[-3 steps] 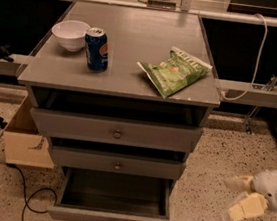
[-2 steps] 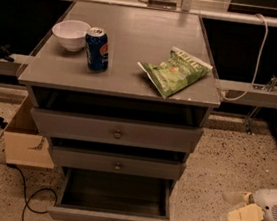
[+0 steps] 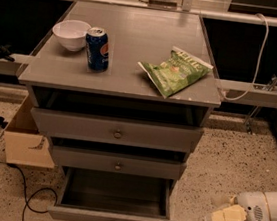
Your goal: Close bottom drawer
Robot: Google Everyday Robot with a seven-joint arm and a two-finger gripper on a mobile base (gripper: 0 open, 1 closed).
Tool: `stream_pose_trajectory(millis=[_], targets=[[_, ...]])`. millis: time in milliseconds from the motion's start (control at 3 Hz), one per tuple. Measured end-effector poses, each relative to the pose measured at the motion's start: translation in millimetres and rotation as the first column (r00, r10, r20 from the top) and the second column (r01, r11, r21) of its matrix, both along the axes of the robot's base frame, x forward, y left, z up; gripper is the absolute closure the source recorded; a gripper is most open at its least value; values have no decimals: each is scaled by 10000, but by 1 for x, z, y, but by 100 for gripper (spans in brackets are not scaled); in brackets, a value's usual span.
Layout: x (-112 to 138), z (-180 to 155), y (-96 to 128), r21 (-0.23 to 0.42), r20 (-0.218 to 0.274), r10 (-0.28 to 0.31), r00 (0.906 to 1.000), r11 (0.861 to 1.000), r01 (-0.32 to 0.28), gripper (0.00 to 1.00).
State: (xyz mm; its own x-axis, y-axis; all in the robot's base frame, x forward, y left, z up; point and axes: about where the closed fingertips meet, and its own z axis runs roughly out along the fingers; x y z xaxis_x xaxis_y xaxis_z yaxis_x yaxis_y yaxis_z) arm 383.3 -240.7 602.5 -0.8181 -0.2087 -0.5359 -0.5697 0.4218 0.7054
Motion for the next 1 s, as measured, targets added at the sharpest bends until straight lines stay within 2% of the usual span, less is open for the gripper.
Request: stream_pose_trajectory(millis=[333, 667, 1000], targets=[[3, -27, 26, -646, -669, 379, 9970, 9970, -422, 0], [5, -28, 30, -674, -707, 434, 9966, 9966, -481, 0], [7, -15, 27, -583, -386, 453, 9982, 9972, -475, 0]])
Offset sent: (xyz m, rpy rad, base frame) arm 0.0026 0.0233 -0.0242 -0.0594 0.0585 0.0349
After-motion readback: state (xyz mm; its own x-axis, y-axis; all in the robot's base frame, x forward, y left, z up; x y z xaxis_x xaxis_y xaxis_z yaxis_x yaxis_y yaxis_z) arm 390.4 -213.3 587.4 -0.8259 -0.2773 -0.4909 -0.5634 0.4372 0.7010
